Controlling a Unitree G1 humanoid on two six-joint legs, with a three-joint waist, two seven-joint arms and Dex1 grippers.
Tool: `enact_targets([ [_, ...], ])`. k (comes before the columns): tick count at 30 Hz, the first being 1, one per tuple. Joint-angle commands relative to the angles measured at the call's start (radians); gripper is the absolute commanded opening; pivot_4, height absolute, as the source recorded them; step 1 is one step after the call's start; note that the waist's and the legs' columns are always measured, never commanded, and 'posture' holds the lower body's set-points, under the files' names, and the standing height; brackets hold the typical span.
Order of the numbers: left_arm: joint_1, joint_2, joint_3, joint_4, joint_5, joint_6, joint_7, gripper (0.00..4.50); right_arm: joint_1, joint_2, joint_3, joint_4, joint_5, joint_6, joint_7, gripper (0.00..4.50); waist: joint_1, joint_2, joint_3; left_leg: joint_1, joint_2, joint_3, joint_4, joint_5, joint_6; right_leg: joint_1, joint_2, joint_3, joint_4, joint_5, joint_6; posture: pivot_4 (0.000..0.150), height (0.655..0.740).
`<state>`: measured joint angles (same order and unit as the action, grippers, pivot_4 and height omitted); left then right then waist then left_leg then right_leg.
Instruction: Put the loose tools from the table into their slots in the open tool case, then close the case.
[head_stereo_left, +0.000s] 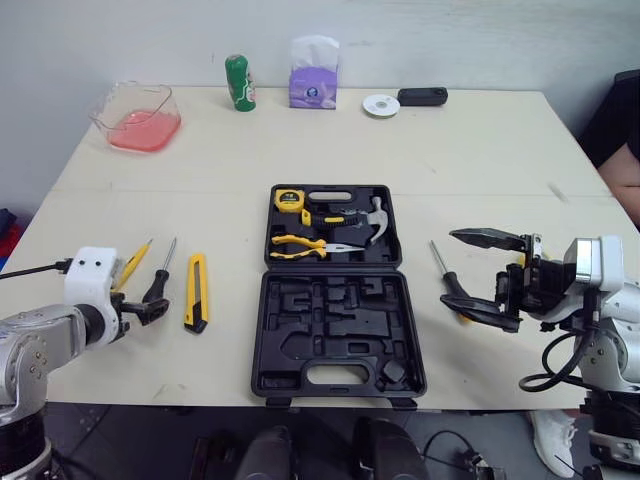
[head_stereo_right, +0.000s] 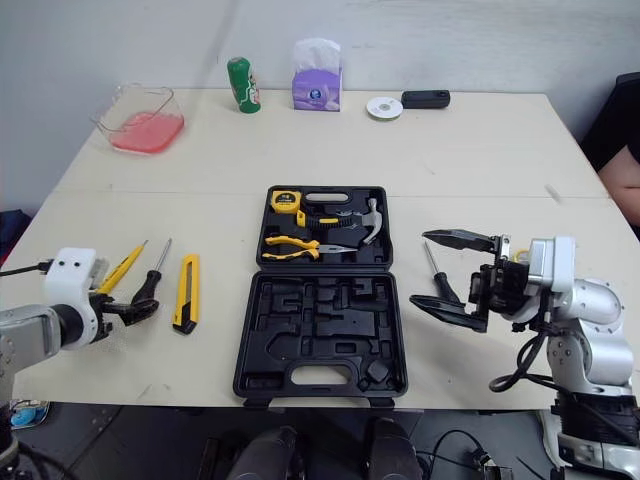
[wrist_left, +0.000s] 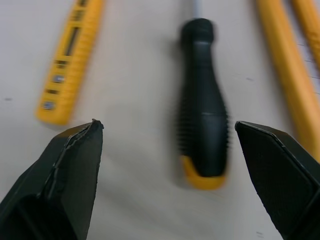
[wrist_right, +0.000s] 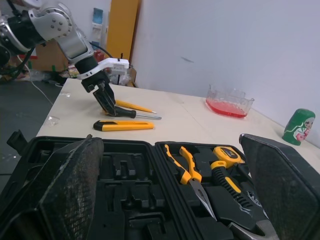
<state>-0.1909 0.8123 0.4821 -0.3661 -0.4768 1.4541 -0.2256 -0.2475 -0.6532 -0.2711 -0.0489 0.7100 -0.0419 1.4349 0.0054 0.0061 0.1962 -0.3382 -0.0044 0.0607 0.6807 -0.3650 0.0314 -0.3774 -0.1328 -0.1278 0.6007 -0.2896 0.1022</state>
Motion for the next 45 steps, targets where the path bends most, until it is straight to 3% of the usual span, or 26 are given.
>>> enact_targets([
  [1,-0.022,0.007,0.019,0.003,-0.002,-0.031,-0.040,4.47,0.015,-0.014,-0.026,-0.020,0.012,-0.014,0.017,4.50,0.001,0.000,0.000,0.000,0.000,0.000,0.000,0.000,0.000,0.000,0.000,0.000,0.000,0.000,0.000,0.150,0.7400],
  [7,-0.035,-0.041,-0.043,-0.036,-0.014,-0.014,-0.061,4.47,0.021,-0.012,-0.024,-0.029,0.010,-0.019,0.016,4.50,0.005,0.000,0.000,0.000,0.000,0.000,0.000,0.000,0.000,0.000,-0.001,0.000,0.000,0.000,0.000,0.150,0.7400],
  [23,-0.034,-0.061,-0.105,0.064,0.057,-0.108,-0.058,4.47,0.055,-0.012,-0.040,-0.015,0.007,-0.046,0.024,4.50,0.014,0.000,0.000,0.000,0.000,0.000,0.000,-0.001,0.000,0.000,-0.001,0.000,0.000,0.000,0.000,0.150,0.7400],
  [26,-0.018,-0.055,-0.109,0.090,0.060,-0.134,-0.076,3.66,0.062,-0.013,-0.040,-0.021,0.010,-0.048,0.028,4.50,0.017,0.000,0.000,0.000,0.000,0.000,0.000,-0.001,0.000,0.000,-0.001,0.000,0.000,0.000,0.000,0.150,0.7400],
  [32,-0.004,-0.061,-0.078,0.126,0.068,-0.187,-0.089,1.14,0.084,-0.023,-0.046,-0.017,0.004,-0.071,0.049,4.50,0.019,0.000,0.000,0.001,0.000,0.001,0.000,-0.001,0.000,0.000,-0.001,0.000,0.000,0.000,0.000,0.150,0.7400],
  [38,0.010,-0.059,-0.014,0.083,0.042,-0.335,-0.154,1.09,0.108,-0.035,-0.066,-0.011,0.003,-0.087,0.046,4.50,0.018,0.001,0.000,0.001,0.000,0.001,0.000,-0.001,0.000,0.000,-0.001,0.000,0.000,0.000,0.000,0.150,0.7400],
  [42,0.010,-0.019,0.019,0.016,0.032,-0.698,-0.357,1.09,0.142,-0.057,-0.119,0.005,-0.012,-0.108,0.029,4.50,0.021,0.000,0.000,-0.001,0.001,0.000,0.000,-0.001,0.000,-0.001,-0.002,-0.001,-0.001,0.000,-0.001,0.150,0.7400],
  [45,0.026,0.036,-0.021,0.033,0.047,-0.852,-0.490,1.09,0.161,-0.079,-0.139,0.018,-0.028,-0.130,0.037,4.50,0.018,0.001,0.001,-0.002,0.001,0.000,0.000,-0.002,-0.001,-0.001,-0.002,-0.001,-0.006,0.000,-0.001,0.150,0.7400],
])
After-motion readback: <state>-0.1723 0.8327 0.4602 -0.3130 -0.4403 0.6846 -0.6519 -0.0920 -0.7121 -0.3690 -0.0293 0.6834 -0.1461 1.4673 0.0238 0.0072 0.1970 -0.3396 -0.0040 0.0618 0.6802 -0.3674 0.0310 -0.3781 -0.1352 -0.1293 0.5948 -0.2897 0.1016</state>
